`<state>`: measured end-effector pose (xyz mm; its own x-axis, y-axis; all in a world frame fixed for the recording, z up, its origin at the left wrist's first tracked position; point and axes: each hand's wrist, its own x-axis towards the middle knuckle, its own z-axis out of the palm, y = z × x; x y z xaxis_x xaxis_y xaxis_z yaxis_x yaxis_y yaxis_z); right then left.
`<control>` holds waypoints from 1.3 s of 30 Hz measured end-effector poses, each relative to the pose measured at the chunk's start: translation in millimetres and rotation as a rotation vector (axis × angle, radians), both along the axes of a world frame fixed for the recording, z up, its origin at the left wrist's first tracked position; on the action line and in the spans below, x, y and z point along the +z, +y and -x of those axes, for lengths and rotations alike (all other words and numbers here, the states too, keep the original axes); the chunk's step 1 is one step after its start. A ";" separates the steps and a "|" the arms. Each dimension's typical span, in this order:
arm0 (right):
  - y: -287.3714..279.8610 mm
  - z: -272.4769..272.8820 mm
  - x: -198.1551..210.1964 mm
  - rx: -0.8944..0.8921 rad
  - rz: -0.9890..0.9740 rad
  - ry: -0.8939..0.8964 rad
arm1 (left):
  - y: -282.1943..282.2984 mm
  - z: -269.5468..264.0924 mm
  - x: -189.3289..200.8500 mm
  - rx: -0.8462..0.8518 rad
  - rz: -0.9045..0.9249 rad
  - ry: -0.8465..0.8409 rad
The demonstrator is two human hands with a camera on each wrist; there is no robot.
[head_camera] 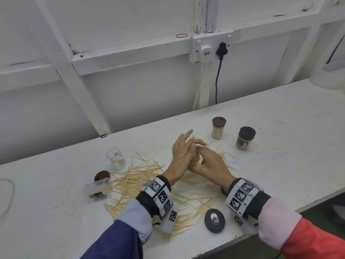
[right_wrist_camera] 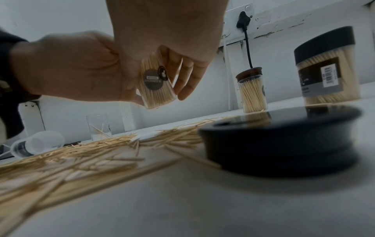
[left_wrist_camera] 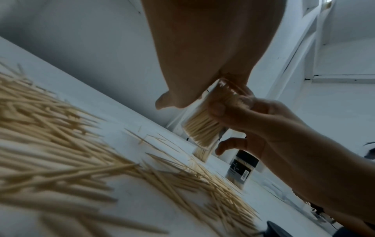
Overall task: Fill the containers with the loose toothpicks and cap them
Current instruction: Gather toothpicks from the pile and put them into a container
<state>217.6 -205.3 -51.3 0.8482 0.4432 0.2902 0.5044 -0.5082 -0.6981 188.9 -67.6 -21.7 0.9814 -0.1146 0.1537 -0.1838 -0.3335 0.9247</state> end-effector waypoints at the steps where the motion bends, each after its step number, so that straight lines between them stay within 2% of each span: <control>1: -0.3 -0.8 -1.3 0.001 -0.015 -0.001 | 2.4 0.0 -1.6 -0.008 0.020 0.031; 9: -0.1 -0.5 -2.8 0.008 -0.038 0.009 | 12.9 1.7 -2.9 -0.108 0.189 0.144; 18: -5.0 -3.0 -1.1 -0.025 -0.077 0.054 | 11.2 2.9 -4.2 -0.095 0.271 0.101; 27: -5.5 -8.2 -6.4 -0.058 -0.005 0.055 | 5.5 0.1 -10.3 -0.001 0.188 -0.064; 34: -6.5 -5.6 -4.5 -0.052 -0.028 0.066 | 7.3 -3.8 -13.1 0.034 0.178 0.027; 36: -6.6 -5.7 -4.7 -0.043 -0.017 0.065 | 6.7 -4.2 -13.3 0.103 0.183 0.016; 39: -6.5 -4.8 -4.2 -0.047 -0.018 0.081 | 7.0 -4.3 -14.1 0.214 0.068 -0.108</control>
<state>222.4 -211.8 -55.5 0.8890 0.3975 0.2271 0.4216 -0.5174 -0.7446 193.2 -60.6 -35.9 0.9597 0.1082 0.2593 -0.2147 -0.3132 0.9251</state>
